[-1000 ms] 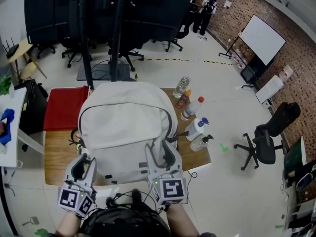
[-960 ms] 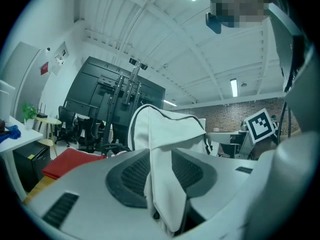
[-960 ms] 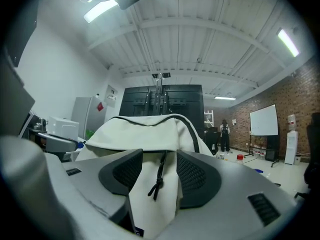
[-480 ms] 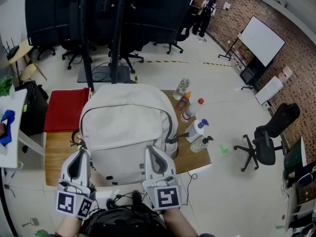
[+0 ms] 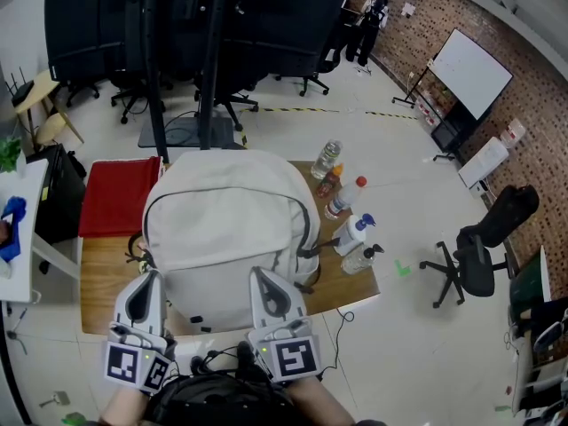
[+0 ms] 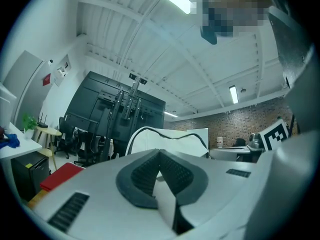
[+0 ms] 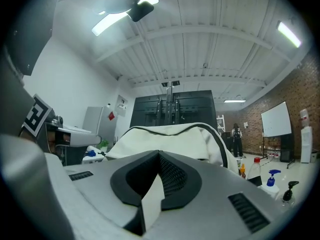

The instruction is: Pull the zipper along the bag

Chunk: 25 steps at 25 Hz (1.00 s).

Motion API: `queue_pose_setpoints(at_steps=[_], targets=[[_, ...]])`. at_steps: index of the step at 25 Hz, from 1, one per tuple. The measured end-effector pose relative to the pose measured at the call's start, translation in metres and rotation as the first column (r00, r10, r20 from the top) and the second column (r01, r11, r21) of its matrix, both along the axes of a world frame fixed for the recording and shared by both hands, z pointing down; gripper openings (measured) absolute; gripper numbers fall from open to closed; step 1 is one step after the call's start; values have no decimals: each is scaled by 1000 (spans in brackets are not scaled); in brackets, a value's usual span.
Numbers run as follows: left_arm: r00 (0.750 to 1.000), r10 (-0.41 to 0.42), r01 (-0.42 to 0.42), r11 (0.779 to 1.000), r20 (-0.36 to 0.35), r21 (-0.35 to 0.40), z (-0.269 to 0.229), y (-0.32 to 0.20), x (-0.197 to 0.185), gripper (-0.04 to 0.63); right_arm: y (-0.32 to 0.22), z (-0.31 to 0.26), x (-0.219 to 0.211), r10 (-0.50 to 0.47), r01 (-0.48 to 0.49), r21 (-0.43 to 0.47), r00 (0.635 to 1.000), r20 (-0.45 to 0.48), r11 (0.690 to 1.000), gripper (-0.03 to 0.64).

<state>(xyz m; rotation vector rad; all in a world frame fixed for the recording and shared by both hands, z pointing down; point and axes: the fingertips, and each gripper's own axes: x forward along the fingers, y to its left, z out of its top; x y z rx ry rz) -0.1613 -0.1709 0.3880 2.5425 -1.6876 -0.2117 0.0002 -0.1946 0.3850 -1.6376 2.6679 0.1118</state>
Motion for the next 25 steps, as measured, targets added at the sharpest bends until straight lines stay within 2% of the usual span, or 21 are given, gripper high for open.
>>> queue_pose_setpoints(at_steps=[25], targets=[[1000,6,-6,1000,6,-12,3,-9,8,14,-8,3,9,8,-8,4,997,-75,1000,28]])
